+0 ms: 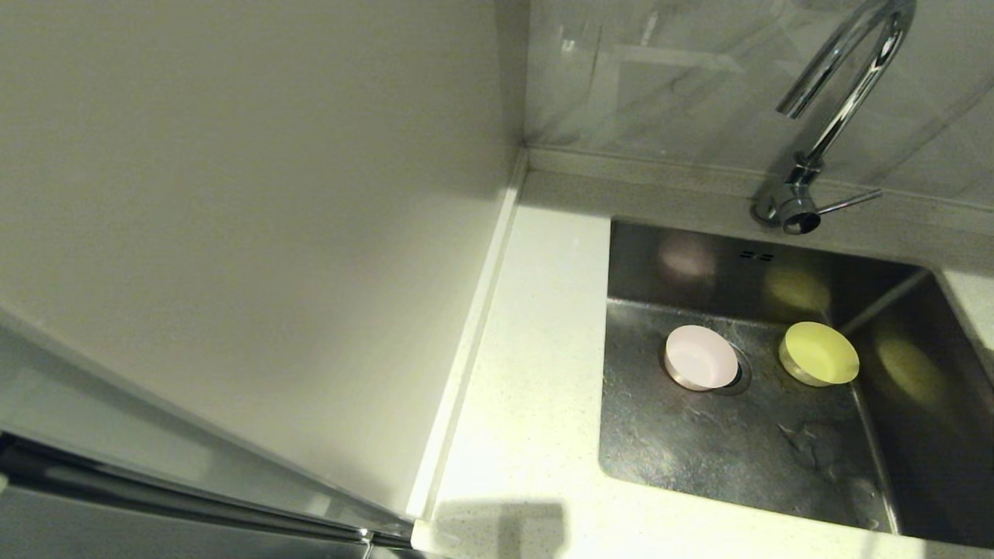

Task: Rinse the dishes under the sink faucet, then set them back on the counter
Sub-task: Put a bowl into the sink

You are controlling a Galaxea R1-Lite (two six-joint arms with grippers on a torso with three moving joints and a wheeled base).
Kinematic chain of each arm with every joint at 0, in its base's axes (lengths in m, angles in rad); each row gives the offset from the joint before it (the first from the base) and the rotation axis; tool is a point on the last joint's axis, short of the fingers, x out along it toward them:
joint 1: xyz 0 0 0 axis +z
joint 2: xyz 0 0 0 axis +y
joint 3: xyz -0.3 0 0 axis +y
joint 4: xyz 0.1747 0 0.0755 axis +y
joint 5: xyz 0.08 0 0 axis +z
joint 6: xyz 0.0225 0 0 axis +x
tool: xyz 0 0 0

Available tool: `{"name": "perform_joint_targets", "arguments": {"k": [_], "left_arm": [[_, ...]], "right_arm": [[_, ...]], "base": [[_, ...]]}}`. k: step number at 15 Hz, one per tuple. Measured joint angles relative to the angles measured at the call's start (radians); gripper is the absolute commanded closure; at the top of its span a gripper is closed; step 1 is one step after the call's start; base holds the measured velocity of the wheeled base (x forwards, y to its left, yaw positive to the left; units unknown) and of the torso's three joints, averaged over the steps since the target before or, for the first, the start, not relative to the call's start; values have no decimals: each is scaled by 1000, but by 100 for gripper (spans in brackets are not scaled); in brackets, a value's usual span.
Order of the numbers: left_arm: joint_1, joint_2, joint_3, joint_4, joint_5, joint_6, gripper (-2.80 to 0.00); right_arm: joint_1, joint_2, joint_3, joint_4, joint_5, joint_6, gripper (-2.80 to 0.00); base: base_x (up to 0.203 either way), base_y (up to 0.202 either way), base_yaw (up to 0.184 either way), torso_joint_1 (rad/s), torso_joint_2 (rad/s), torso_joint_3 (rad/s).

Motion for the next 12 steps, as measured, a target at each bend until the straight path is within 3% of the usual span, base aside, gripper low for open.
{"name": "perform_joint_targets", "arguments": {"k": [4,12], "left_arm": [[0,0,0,0,0,1,0],[0,0,0,0,0,0,0]], "right_arm": [[-39,40,-60,144,-93,202,-280],[-163,143,-74,177,-126,247,-280]], "base": [[0,0,0,0,0,0],[0,0,0,0,0,0]]}}
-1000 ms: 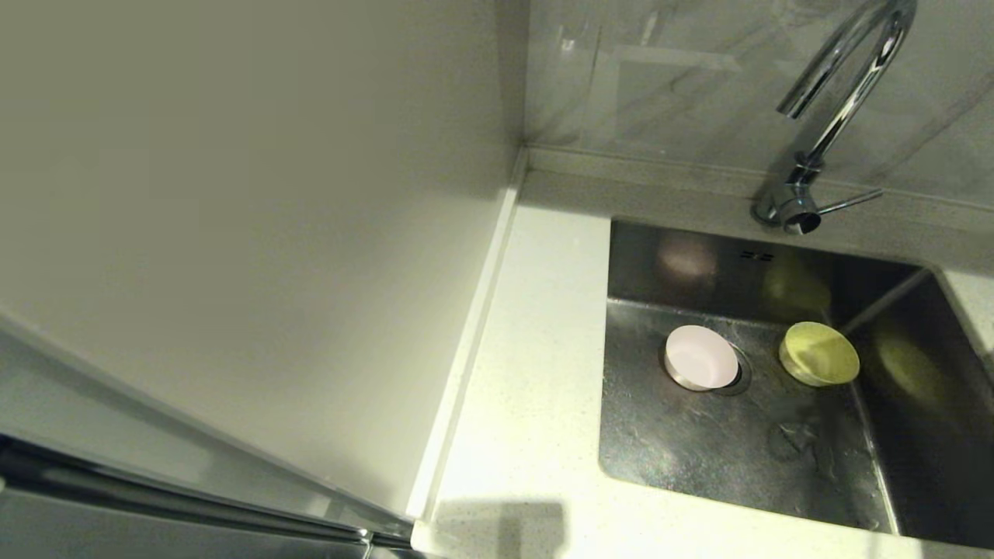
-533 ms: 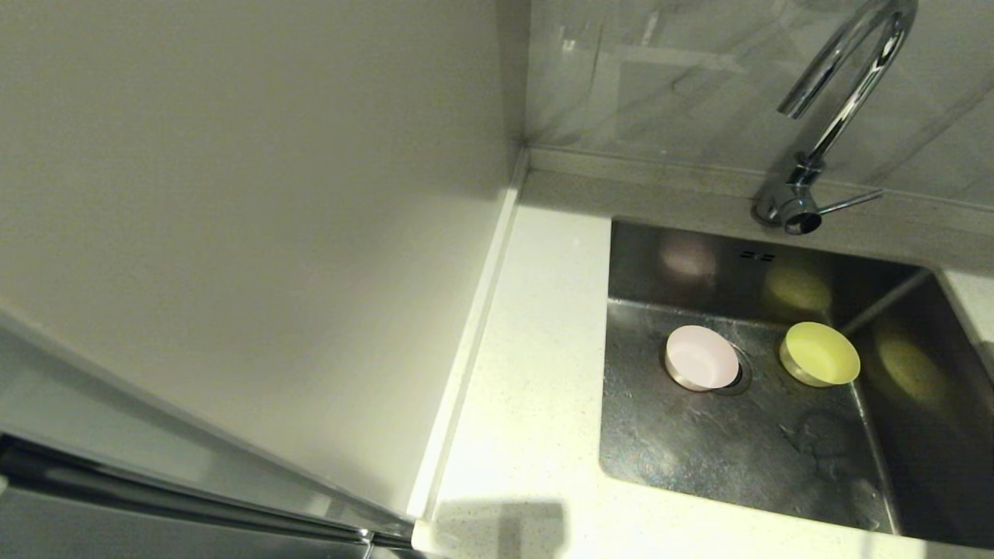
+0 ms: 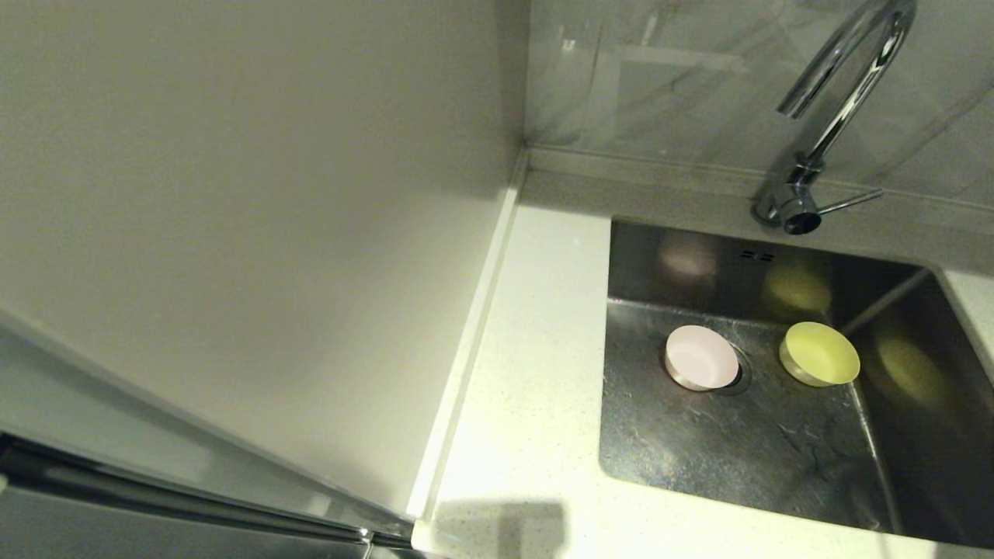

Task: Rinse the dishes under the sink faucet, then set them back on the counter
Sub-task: Put a bowl into the sink

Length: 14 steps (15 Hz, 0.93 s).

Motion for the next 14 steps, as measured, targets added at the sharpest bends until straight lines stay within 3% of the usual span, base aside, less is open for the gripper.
{"name": "perform_joint_targets", "arguments": {"k": [4,11,12,13,14], "left_arm": [[0,0,0,0,0,0,0],[0,0,0,0,0,0,0],[0,0,0,0,0,0,0],[0,0,0,0,0,0,0],[0,0,0,0,0,0,0]], "right_arm": [[-16,41,44,1,12,2,-280],[-14,100,73,1,140,-8,-280],[-13,111,68,0,141,-8,-87],[-12,123,65,1,141,-10,0],[-11,134,63,0,141,-11,0]], "base": [[0,0,0,0,0,0],[0,0,0,0,0,0],[0,0,0,0,0,0],[0,0,0,0,0,0],[0,0,0,0,0,0]]}}
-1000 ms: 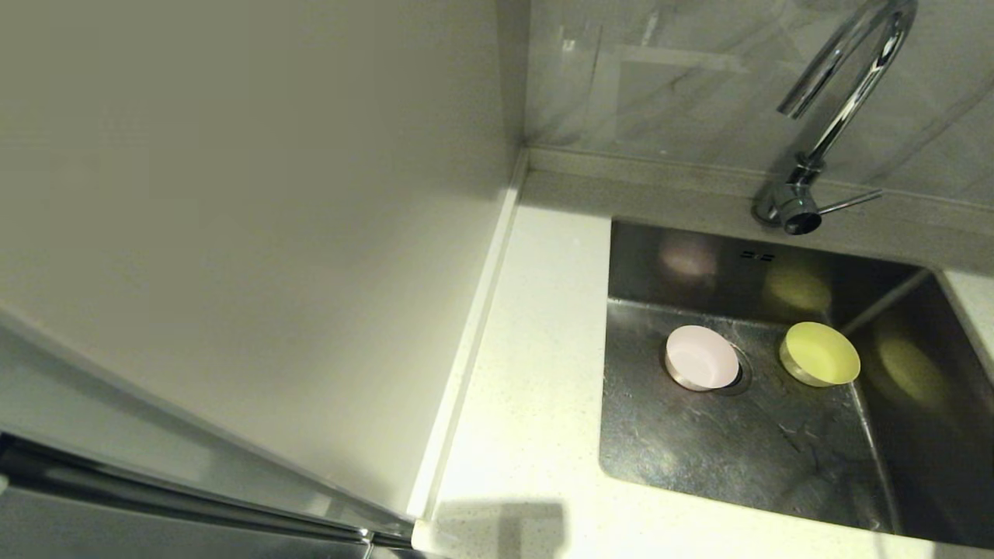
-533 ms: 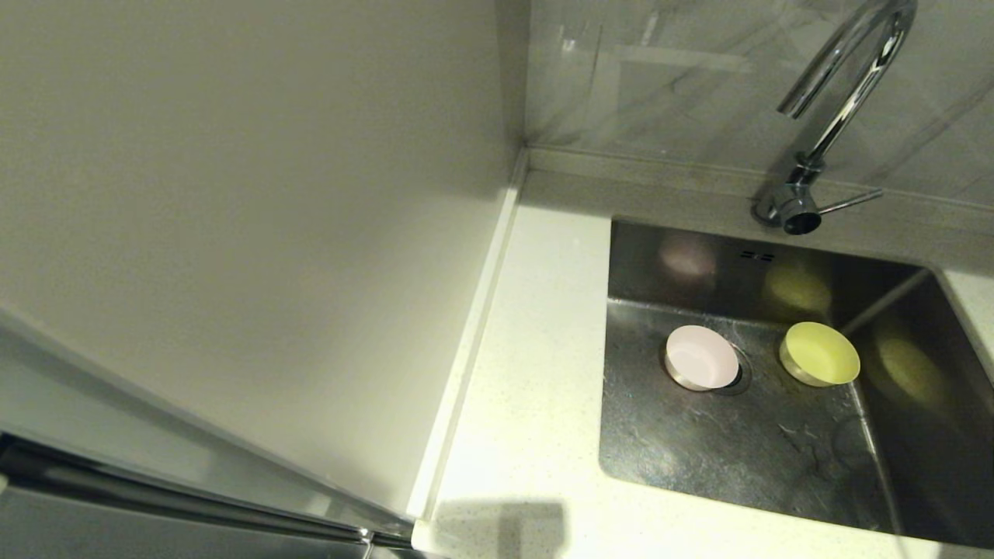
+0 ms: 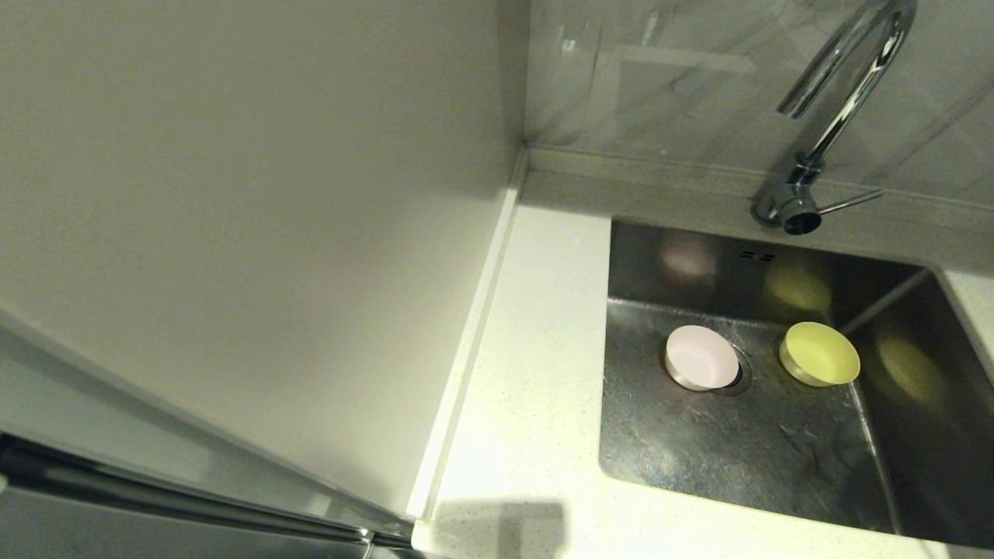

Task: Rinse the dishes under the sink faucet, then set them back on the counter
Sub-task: Put a bowl into the sink

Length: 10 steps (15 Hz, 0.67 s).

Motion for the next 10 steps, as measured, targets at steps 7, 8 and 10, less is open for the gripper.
{"name": "perform_joint_targets", "arguments": {"k": [7,8,10], "left_arm": [[0,0,0,0,0,0,0],[0,0,0,0,0,0,0],[0,0,0,0,0,0,0]], "right_arm": [[2,34,-10,-1,13,-48,0],[1,33,-10,-2,13,-50,0],[4,19,-10,-40,24,-69,0]], "base": [[0,0,0,0,0,0],[0,0,0,0,0,0],[0,0,0,0,0,0]]}}
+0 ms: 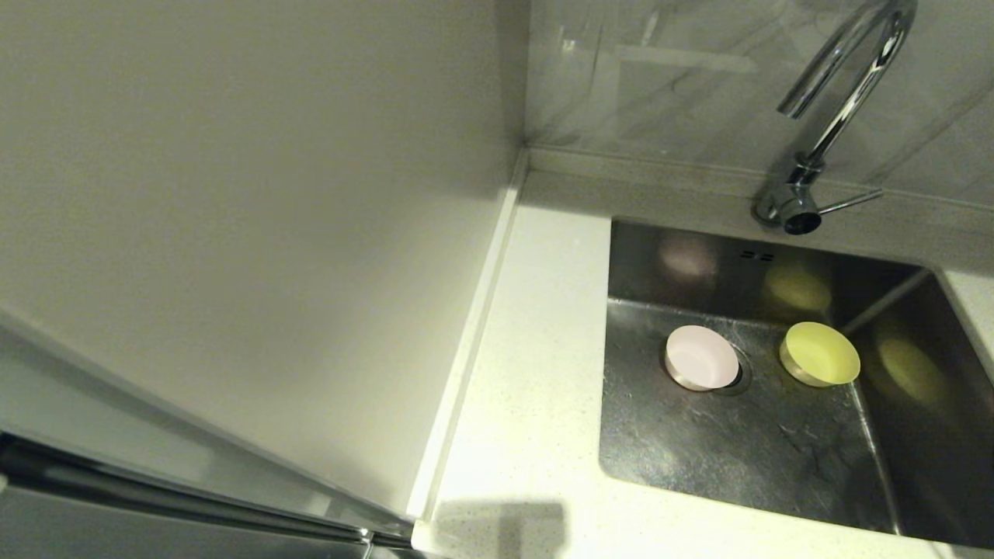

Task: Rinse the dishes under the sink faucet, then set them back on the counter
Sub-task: Put a bowl into the sink

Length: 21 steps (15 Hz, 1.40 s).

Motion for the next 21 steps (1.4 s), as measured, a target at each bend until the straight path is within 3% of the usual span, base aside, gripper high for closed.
{"name": "perform_joint_targets", "arguments": {"k": [3,6,10,12,15,17,21], "left_arm": [[0,0,0,0,0,1,0],[0,0,0,0,0,0,0],[0,0,0,0,0,0,0],[0,0,0,0,0,0,0],[0,0,0,0,0,1,0],[0,0,0,0,0,1,0],[0,0,0,0,0,0,0]], "right_arm": [[31,-59,28,-122,51,-85,0],[150,-164,87,-159,60,-93,0],[442,-310,263,-255,20,-95,0],[625,-351,357,-346,-60,-90,0],[836,-351,445,-442,-193,-54,0],[894,-298,460,-469,-239,-40,0],[917,-115,462,-649,-273,-37,0]], "base": [[0,0,0,0,0,0],[0,0,0,0,0,0],[0,0,0,0,0,0],[0,0,0,0,0,0],[0,0,0,0,0,0],[0,0,0,0,0,0],[0,0,0,0,0,0]]}}
